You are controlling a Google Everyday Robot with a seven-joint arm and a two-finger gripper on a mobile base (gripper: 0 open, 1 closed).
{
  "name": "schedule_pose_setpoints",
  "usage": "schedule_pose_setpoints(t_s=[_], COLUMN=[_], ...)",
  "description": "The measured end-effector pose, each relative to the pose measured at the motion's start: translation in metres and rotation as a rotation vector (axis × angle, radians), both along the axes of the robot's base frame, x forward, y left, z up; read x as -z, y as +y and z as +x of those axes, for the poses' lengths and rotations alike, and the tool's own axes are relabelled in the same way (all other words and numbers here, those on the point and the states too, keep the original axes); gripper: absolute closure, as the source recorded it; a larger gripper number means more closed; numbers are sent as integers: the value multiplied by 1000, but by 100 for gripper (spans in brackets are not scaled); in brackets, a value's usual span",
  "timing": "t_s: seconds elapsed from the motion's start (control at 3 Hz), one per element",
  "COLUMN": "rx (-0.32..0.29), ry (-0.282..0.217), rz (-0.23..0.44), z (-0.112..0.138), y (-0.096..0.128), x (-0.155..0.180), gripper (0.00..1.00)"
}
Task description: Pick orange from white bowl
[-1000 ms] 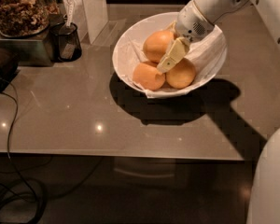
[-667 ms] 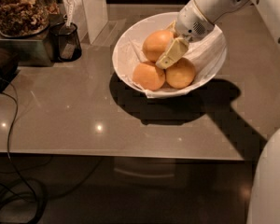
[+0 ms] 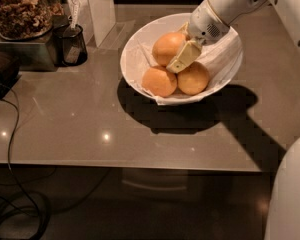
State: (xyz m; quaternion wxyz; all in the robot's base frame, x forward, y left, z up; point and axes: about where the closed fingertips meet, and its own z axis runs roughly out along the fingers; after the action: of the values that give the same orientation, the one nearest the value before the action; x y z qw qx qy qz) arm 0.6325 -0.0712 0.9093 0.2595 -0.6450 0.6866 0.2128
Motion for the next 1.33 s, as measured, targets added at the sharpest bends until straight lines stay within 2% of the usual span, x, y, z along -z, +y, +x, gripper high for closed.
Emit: schedule_pose_setpoints(t_s=[0.67, 1.0, 1.33], rx=[0, -11, 0], ry=[0, -67, -140], rz=[0, 46, 133], z=[0, -16, -41], y=[0, -6, -26], x=[-4, -32, -61], gripper=[100, 100, 100])
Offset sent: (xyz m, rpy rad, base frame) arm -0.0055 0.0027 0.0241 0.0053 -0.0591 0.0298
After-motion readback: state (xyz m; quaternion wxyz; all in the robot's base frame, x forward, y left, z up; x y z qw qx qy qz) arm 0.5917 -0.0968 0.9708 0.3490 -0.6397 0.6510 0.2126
